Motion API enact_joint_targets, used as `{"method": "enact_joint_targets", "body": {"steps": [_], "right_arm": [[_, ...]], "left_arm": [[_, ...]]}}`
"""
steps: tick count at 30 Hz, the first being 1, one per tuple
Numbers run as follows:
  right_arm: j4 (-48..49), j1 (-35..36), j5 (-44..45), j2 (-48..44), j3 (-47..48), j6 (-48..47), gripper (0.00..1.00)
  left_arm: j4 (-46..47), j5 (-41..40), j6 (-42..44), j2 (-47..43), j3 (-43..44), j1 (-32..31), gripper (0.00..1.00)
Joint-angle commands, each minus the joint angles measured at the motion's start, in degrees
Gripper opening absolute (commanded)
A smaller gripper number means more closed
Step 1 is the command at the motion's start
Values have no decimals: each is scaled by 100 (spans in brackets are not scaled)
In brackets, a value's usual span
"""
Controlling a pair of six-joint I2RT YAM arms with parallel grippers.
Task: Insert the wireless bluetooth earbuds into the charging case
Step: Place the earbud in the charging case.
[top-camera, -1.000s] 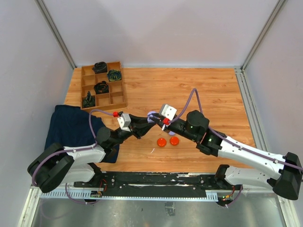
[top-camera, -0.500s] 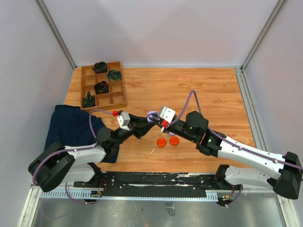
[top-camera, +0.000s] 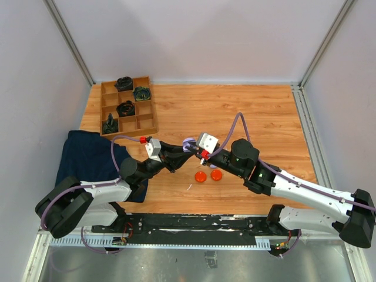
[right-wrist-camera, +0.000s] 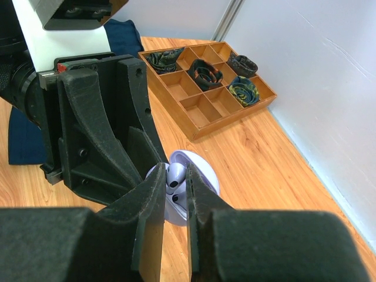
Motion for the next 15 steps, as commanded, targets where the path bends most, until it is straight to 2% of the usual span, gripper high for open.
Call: {"method": "enact_joint_targets", "body": {"steps": [1,11,15], "right_arm": [[-24,108,24,14,-38,-15,16],[-116,108,76,17,26,-19,25],[-151,108,34,-46,49,-15,32]], "left_arm": [[317,-141,-1,40,63,32,0],[317,-86,30,54,27,32,0],[321,-87,43,66,4,32,0]]}}
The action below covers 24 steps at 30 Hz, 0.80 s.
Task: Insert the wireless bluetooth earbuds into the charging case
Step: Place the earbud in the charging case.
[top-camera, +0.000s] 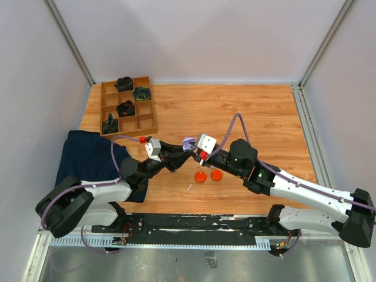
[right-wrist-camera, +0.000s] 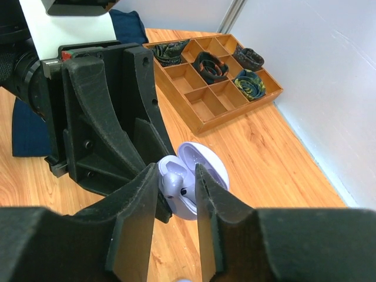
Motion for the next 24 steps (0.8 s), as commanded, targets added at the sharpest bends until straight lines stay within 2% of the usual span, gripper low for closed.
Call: {"method": "enact_joint_targets", "body": {"steps": [1,7,11,17,24], "right_arm": [[-63,97,-8,-102,63,-15,34],[-268,97,-67,-310,196,-7,46],[-480,97,107,-466,299,-42,52],[-715,88,780,-570,372,-148,60],[-806,80,1518,-462,398,-103,65]], "left_arm": [[272,-55,43,44,-3,32,0],[294,-58,76,136,-33,32,0],[294,-56,104,189,-68,32,0],[307,-22,129,202,-104,32,0],[307,26,149,159,-136,32,0]]}}
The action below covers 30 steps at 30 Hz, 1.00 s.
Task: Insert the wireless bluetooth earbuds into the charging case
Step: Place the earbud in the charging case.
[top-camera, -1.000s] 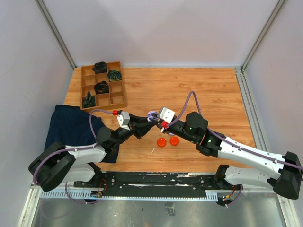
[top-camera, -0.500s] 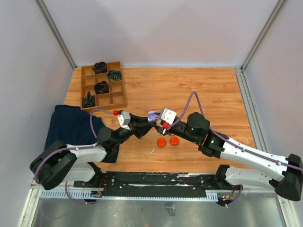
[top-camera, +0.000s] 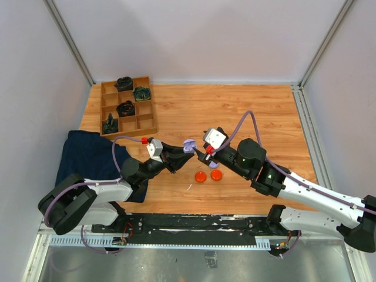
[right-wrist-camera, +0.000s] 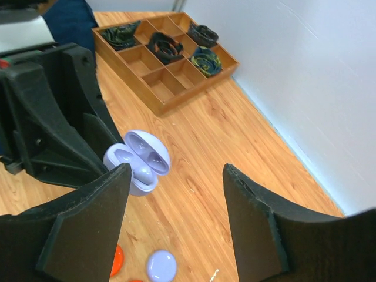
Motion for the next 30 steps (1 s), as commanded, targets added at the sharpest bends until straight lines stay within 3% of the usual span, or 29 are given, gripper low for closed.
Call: {"method": "enact_joint_targets", "body": {"steps": [1,30], "right_arm": [[-110,68,622,21,187,-59,66],[-154,68,-223,346,345,201,71]], "left_arm": [[251,31,126,-46,-62,32,0],[252,193,126,-167,-98,32,0]]}}
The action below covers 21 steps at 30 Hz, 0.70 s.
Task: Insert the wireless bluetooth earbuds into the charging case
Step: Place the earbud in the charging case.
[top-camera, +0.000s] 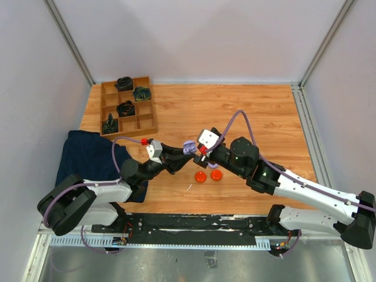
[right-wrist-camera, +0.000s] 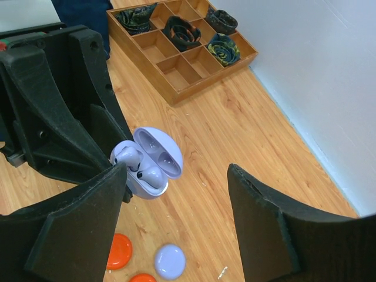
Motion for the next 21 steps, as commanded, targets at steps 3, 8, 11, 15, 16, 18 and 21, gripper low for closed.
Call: {"method": "enact_joint_targets", "body": {"steps": [3,8,11,15,16,18,21], "right_arm": [[130,68,-229,112,304,236,71],[-11,68,-166,198,452,283,73],[-242,62,-130,198,573,253,74],[-796,-99,-528,162,813,241,76],[-957,-178,-735,151,904,238,76],[-1325,-393,-1287,143,1065,211,78],[-1851,-793,-2349,199,1276,186,79]], "left_arm": [[173,159,144,-121,-28,32,0],[84,209,216,-147,-28,32,0],[25,223,249,-170,-43,32,0],[-51,343,343,-173,-42,32,0],[-74,380,369,-174,-37,32,0],[-96,482,404,-166,-24,32,0],[-172,679,524,-180,2,32,0]]}}
